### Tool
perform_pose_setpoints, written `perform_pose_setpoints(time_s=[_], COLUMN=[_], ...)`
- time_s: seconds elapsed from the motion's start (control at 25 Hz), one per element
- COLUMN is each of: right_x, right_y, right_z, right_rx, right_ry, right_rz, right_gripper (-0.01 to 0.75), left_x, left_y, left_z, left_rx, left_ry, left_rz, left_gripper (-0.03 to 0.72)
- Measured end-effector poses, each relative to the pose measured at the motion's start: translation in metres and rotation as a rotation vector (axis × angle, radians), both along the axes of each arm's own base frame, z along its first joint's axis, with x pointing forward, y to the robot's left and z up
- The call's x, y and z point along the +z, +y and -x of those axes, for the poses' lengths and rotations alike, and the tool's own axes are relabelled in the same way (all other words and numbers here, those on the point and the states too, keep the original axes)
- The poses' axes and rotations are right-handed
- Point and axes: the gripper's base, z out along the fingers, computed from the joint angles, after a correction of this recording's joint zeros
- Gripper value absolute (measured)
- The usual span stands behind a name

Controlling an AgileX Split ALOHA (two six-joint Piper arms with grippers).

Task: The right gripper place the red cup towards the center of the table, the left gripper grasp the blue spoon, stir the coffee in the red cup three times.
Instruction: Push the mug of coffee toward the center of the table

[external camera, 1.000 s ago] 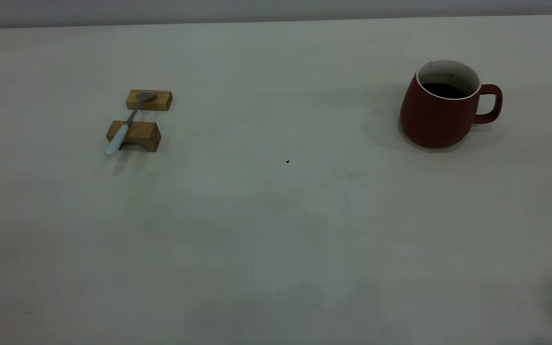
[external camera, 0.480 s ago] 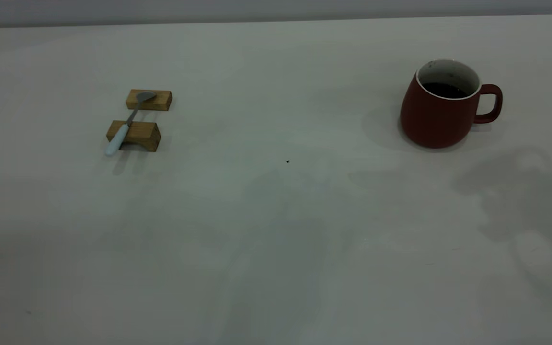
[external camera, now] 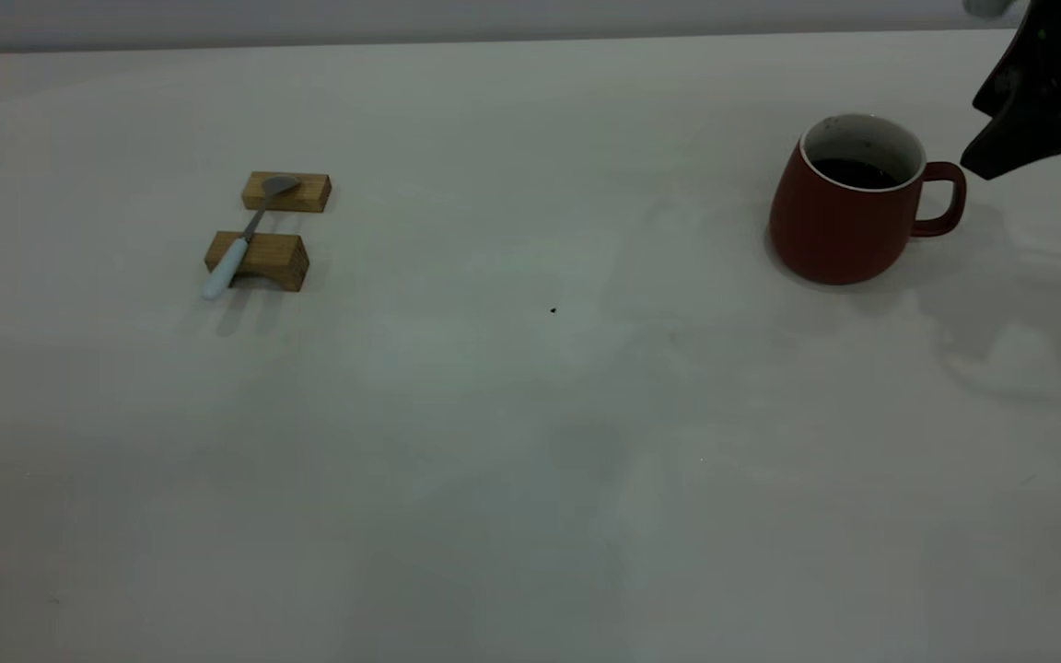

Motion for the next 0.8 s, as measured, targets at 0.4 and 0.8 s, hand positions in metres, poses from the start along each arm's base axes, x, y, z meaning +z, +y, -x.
perform_pose_setpoints(time_s=[0.4,0.8], right_x=[-0.038,-0.066], right_y=[-0.017,-0.015], right_z=[-0.011,-0.028], right_rx=[-0.063,-0.049], right_ry=[-0.002,0.027], right_rz=[-0.067,-0.099], right_gripper=[0.547,0.547], left_x=[0.000,0.000], left_y=[0.000,0.000], left_z=[0.000,0.000], left_rx=[0.000,0.000], left_ry=[0.000,0.000], left_rz=[0.000,0.000], left_gripper=[0.548,0.548])
